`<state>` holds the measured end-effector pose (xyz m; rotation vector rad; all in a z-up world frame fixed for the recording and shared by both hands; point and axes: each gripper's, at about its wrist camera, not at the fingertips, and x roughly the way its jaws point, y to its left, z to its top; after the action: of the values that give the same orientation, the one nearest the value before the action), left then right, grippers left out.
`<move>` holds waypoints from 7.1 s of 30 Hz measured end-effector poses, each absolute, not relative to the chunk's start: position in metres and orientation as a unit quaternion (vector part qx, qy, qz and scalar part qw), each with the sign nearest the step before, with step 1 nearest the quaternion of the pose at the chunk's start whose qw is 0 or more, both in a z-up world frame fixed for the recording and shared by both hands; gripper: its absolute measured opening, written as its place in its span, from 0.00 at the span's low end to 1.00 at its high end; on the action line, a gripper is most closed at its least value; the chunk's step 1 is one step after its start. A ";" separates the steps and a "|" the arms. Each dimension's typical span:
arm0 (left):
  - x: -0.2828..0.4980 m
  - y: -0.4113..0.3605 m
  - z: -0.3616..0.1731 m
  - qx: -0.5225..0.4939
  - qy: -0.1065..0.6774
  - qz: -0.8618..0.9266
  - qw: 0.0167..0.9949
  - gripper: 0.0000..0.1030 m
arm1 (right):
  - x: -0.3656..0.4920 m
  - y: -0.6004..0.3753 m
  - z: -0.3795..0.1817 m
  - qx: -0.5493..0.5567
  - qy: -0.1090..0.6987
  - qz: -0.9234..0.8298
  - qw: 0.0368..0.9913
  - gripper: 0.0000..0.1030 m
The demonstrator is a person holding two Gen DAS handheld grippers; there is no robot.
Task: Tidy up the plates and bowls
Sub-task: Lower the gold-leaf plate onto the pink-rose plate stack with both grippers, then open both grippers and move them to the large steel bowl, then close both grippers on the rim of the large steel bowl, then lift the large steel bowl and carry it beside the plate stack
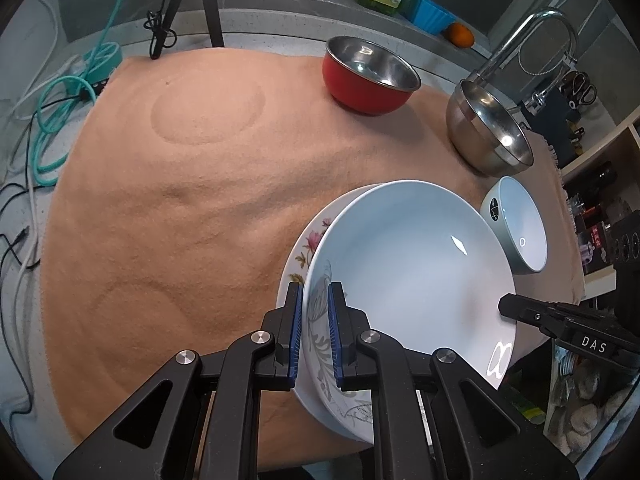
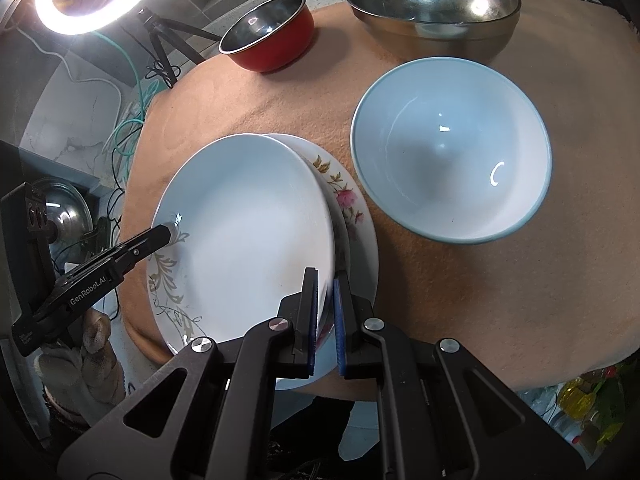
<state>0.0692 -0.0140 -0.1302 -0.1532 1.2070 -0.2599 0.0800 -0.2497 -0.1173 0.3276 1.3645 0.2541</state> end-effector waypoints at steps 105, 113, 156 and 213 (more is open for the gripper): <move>0.243 -0.192 -0.120 -0.103 0.582 -0.177 0.787 0.12 | 0.237 -0.436 -0.116 0.240 0.571 0.099 0.779 0.13; 0.240 -0.192 -0.119 -0.094 0.578 -0.178 0.791 0.12 | 0.236 -0.432 -0.113 0.232 0.569 0.092 0.784 0.11; 0.116 -0.047 -0.046 -0.144 0.506 -0.153 0.837 0.12 | 0.142 -0.297 -0.018 0.182 0.528 0.181 0.809 0.12; 0.043 0.133 -0.124 -0.213 0.536 0.011 0.817 0.12 | 0.126 -0.070 -0.110 0.065 0.617 0.289 0.729 0.12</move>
<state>0.0428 0.1326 -0.1237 -0.4543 1.1429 0.0226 0.1261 -0.0702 -0.1104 0.1441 1.3589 0.6365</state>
